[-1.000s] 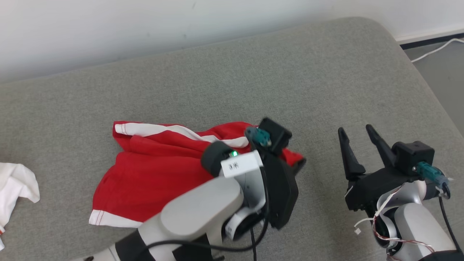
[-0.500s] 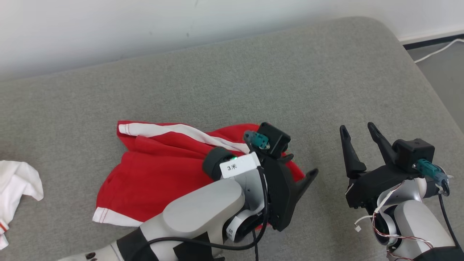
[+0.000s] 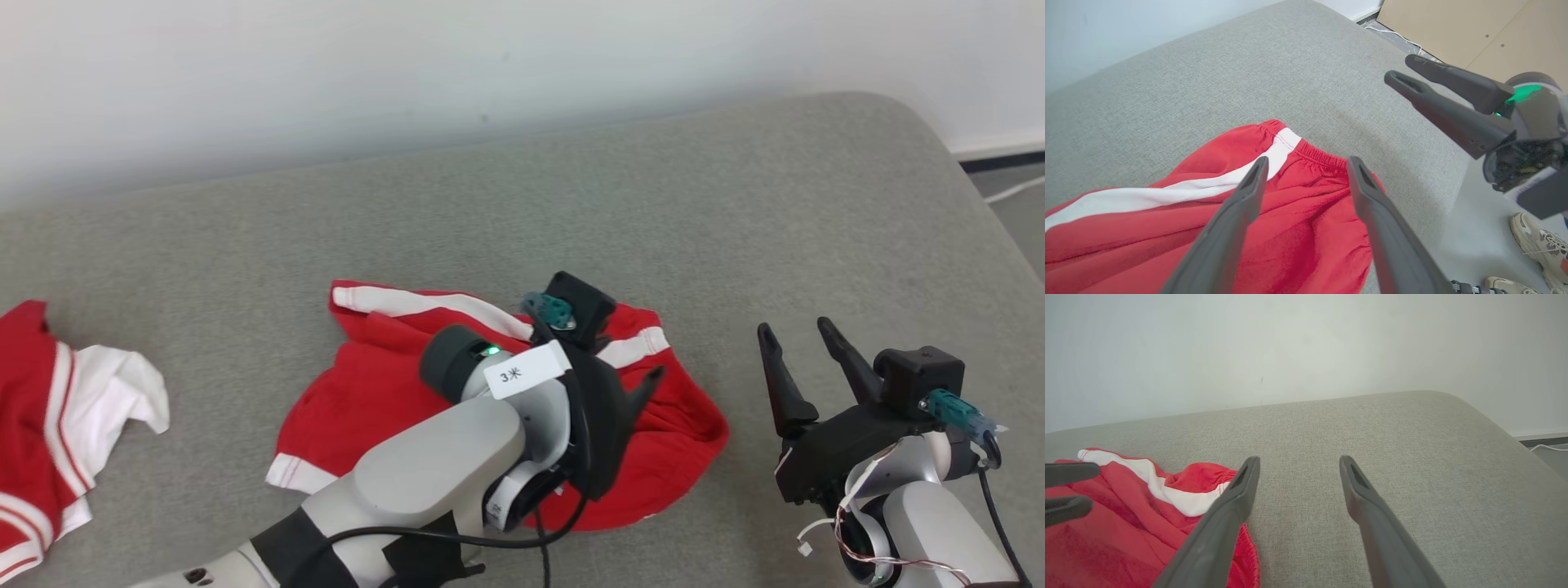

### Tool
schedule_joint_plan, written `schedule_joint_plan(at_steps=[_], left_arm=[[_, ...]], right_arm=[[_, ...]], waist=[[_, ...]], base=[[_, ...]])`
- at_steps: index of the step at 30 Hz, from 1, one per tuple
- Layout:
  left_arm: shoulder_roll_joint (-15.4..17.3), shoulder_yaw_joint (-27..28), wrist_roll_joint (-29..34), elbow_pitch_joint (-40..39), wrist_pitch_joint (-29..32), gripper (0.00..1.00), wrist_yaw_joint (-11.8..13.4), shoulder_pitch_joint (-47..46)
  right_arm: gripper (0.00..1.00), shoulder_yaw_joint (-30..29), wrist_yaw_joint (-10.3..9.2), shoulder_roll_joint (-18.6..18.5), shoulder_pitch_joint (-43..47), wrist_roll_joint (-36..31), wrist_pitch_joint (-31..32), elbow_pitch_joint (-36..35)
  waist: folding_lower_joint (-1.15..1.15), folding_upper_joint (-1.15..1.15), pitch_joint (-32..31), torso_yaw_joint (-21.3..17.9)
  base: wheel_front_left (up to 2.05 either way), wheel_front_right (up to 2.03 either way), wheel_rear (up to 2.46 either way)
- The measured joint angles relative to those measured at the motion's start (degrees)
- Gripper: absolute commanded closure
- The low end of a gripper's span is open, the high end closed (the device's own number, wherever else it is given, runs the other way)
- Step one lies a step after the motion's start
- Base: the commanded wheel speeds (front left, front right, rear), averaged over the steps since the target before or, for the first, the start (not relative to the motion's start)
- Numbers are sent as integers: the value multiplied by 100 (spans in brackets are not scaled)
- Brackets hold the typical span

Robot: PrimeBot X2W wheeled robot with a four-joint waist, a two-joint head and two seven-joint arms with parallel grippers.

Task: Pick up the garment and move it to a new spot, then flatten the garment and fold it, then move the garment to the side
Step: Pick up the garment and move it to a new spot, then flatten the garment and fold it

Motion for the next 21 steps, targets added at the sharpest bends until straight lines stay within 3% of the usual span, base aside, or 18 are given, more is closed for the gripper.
schedule_joint_plan(at_steps=[13, 21], left_arm=[[2, 264, 158, 1710, -305, 0, 1, 32], [226, 515, 210, 2275, -568, 0, 1, -38]], right_arm=[[0, 347, 198, 107, -61, 79, 346, 131], [0, 455, 240, 108, -427, 59, 564, 298]], waist=[[0, 0, -77, 497], [0, 0, 105, 569]], base=[[0, 0, 0], [0, 0, 0]])
